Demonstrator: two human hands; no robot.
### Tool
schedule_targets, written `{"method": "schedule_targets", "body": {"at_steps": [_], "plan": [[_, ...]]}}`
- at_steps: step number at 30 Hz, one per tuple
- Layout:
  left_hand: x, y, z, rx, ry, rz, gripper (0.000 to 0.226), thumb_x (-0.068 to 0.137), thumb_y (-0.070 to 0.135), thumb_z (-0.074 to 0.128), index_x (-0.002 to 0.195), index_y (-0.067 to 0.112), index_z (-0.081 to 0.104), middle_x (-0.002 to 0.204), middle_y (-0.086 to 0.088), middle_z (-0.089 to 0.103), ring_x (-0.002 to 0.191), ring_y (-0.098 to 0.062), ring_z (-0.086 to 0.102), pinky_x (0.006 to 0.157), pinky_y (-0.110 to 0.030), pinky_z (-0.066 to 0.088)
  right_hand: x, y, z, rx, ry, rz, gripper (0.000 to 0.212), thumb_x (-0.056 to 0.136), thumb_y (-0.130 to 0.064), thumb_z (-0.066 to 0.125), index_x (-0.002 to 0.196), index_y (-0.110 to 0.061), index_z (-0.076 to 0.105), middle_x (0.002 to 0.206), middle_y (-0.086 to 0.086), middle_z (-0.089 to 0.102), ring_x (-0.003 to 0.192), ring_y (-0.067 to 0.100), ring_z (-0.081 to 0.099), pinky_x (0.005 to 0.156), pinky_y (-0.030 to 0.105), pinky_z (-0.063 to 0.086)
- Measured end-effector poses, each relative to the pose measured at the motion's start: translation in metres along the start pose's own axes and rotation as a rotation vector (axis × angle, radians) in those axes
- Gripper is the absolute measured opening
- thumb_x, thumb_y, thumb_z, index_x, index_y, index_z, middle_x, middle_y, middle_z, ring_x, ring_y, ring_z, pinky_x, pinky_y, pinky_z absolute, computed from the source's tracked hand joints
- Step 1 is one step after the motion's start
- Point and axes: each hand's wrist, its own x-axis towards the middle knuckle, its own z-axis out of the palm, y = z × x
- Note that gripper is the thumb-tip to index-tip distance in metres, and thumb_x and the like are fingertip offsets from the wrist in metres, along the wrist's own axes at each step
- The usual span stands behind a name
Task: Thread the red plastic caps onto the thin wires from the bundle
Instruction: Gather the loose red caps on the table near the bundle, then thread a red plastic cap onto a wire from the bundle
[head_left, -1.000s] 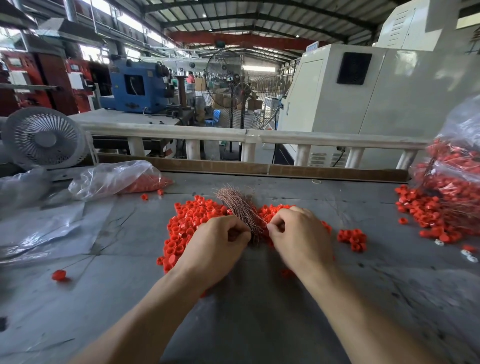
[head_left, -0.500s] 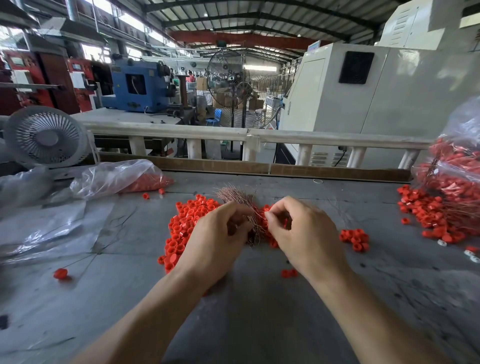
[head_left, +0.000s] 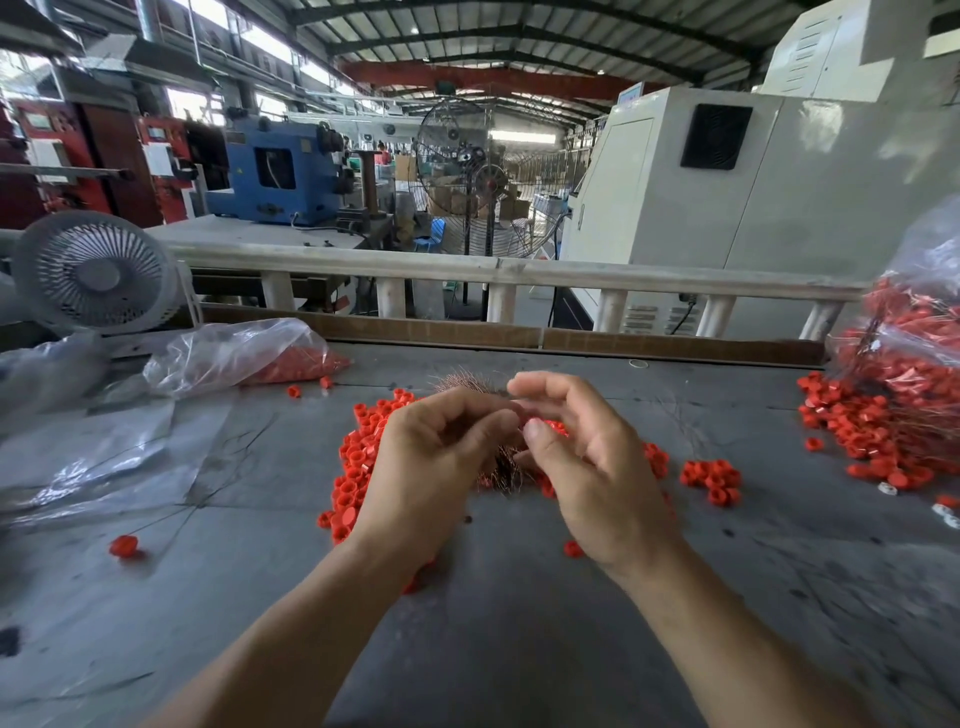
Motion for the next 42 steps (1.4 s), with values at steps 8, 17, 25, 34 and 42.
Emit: {"method": "schedule_targets", "body": {"at_steps": [8, 17, 25, 34, 42], "plan": [[0.001, 0.004, -0.001, -0.222, 0.063, -0.067, 0.012, 0.083, 0.016, 0.076, 0.090, 0.007, 0.079, 0.064, -0.004, 0.066, 0.056, -0.021, 0.052, 0.051, -0.026, 0.040, 0.000, 0.000, 0.003, 0.015, 0.008, -0.030, 0.014, 0.098, -0.021, 0.068, 0.108, -0.031, 0.070, 0.097, -0.010, 0.076, 0.090, 0.008, 0.072, 0.077, 0.021, 0.056], [0.001, 0.006, -0.002, -0.306, 0.090, -0.140, 0.007, 0.077, 0.015, 0.077, 0.075, 0.012, 0.071, 0.064, 0.001, 0.064, 0.053, -0.012, 0.045, 0.050, -0.023, 0.040, -0.002, -0.007, 0.002, 0.032, 0.008, -0.023, 0.005, 0.093, -0.025, 0.067, 0.094, -0.030, 0.069, 0.082, 0.004, 0.072, 0.076, 0.026, 0.066, 0.069, 0.040, 0.055], [-0.002, 0.005, 0.001, -0.499, 0.069, -0.220, 0.010, 0.077, 0.014, 0.079, 0.072, 0.016, 0.071, 0.079, -0.008, 0.069, 0.065, -0.019, 0.060, 0.077, -0.047, 0.046, -0.003, -0.013, 0.007, 0.218, -0.081, 0.054, 0.012, 0.095, -0.019, 0.066, 0.088, -0.026, 0.072, 0.065, -0.006, 0.066, 0.055, 0.000, 0.057, 0.051, 0.010, 0.042], [0.007, 0.003, -0.009, -0.380, 0.219, -0.181, 0.015, 0.073, 0.029, 0.081, 0.077, 0.016, 0.074, 0.062, -0.004, 0.056, 0.055, -0.015, 0.045, 0.054, -0.026, 0.039, -0.001, -0.012, 0.004, 0.154, 0.024, 0.065, 0.007, 0.090, -0.024, 0.067, 0.085, -0.020, 0.070, 0.059, -0.008, 0.059, 0.055, 0.005, 0.050, 0.052, 0.018, 0.042], [0.019, -0.014, -0.045, 0.626, 0.166, -0.165, 0.011, 0.088, 0.026, 0.077, 0.078, 0.026, 0.074, 0.071, 0.015, 0.069, 0.069, -0.002, 0.063, 0.068, -0.030, 0.053, 0.010, -0.019, -0.024, 0.459, 0.293, 0.145, 0.022, 0.099, -0.010, 0.062, 0.080, -0.018, 0.067, 0.059, 0.003, 0.054, 0.041, 0.010, 0.038, 0.037, 0.018, 0.026]]}}
